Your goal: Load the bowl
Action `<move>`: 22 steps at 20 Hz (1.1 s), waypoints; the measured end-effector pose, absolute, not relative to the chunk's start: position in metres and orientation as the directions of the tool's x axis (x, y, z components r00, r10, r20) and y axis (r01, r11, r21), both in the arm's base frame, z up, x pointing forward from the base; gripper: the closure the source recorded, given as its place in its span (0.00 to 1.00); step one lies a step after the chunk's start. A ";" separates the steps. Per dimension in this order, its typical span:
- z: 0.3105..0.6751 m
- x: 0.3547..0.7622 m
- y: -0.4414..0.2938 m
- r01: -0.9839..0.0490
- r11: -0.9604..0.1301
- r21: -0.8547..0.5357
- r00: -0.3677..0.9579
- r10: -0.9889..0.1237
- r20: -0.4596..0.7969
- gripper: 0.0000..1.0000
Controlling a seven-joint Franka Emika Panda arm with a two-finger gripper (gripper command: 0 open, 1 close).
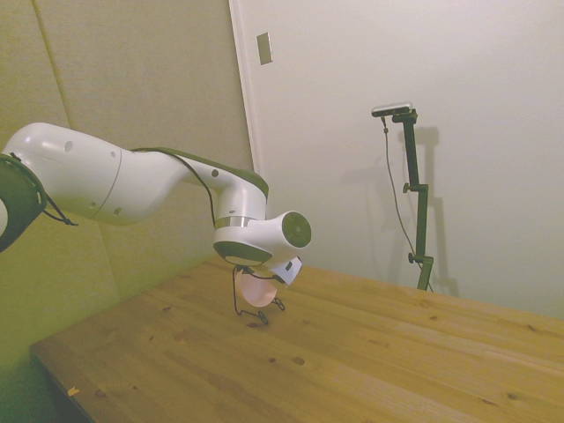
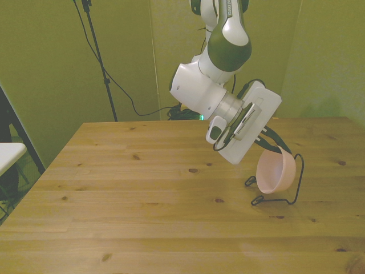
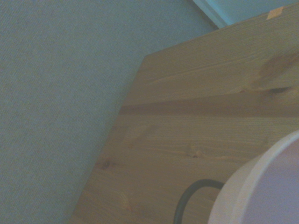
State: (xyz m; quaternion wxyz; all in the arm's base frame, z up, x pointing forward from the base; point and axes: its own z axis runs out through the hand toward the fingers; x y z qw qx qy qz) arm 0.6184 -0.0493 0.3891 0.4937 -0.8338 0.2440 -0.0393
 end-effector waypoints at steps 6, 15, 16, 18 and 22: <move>0.384 0.623 -0.048 -0.370 -0.392 -0.842 0.878 -0.444 -0.180 1.00; 0.382 0.623 -0.044 -0.370 -0.392 -0.842 0.880 -0.438 -0.183 1.00; 0.381 0.623 -0.044 -0.371 -0.392 -0.842 0.880 -0.438 -0.184 1.00; 0.381 0.624 -0.044 -0.372 -0.389 -0.843 0.879 -0.439 -0.186 1.00; 0.379 0.627 -0.044 -0.374 -0.384 -0.844 0.878 -0.441 -0.189 1.00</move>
